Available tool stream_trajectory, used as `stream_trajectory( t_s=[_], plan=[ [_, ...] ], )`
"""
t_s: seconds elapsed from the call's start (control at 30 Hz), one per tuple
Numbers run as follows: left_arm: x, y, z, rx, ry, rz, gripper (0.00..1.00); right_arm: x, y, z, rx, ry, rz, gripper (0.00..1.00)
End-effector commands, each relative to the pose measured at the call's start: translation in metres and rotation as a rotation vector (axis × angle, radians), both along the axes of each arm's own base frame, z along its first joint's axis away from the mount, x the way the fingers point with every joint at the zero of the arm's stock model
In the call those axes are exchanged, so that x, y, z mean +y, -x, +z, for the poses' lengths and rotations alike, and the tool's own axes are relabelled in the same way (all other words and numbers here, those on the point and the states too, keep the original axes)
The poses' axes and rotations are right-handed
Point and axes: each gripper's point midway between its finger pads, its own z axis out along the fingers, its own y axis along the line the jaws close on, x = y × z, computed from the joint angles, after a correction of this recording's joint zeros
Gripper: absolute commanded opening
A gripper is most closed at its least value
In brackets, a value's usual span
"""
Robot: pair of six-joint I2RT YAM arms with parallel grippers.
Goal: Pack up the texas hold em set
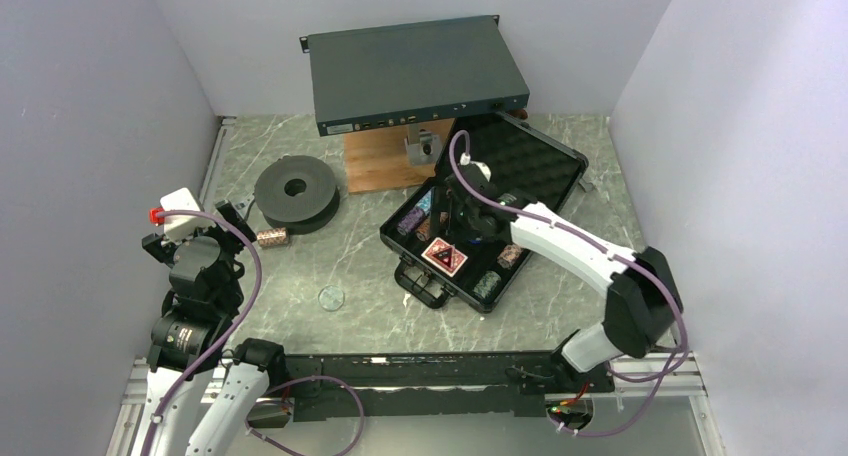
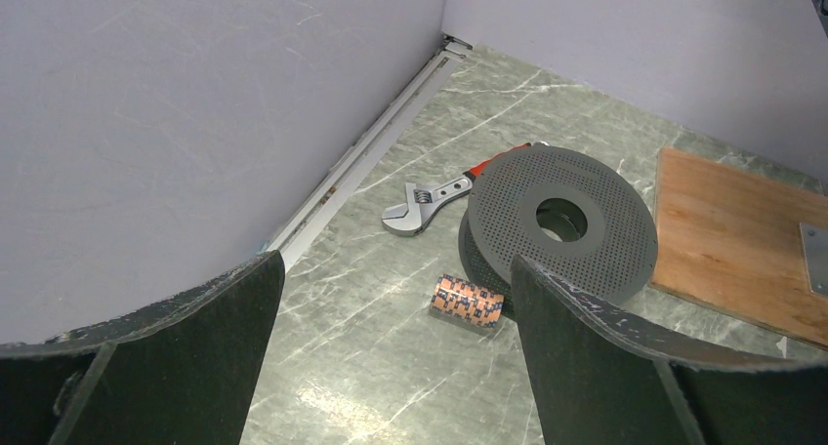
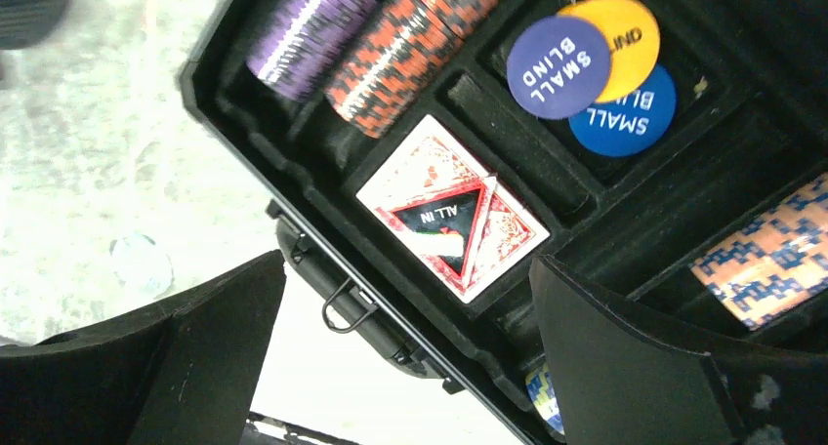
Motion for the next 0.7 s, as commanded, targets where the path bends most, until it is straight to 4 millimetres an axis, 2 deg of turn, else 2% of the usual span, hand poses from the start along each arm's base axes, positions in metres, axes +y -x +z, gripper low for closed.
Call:
stream_trajectory(
  t_s=[0.0, 0.23, 0.4, 0.53, 0.67],
  plan=[
    [-0.001, -0.004, 0.004, -0.01, -0.011, -0.007, 0.92, -0.003, -0.009, 0.041, -0.182, 0.002, 0.085, 1.0],
    [0.0, -0.004, 0.004, -0.009, -0.011, -0.003, 0.92, 0.004, -0.011, 0.085, -0.353, -0.01, 0.133, 1.0],
    [0.0, -0.004, 0.004, -0.009, -0.012, -0.004, 0.92, 0.018, -0.015, 0.115, -0.404, -0.066, 0.172, 1.0],
    [0.0, -0.004, 0.004, -0.008, -0.013, -0.003, 0.92, 0.033, -0.018, 0.148, -0.474, -0.13, 0.213, 1.0],
    [0.0, -0.003, 0.005, -0.012, -0.012, -0.006, 0.92, 0.059, -0.016, 0.166, -0.505, -0.245, 0.296, 1.0]
  ],
)
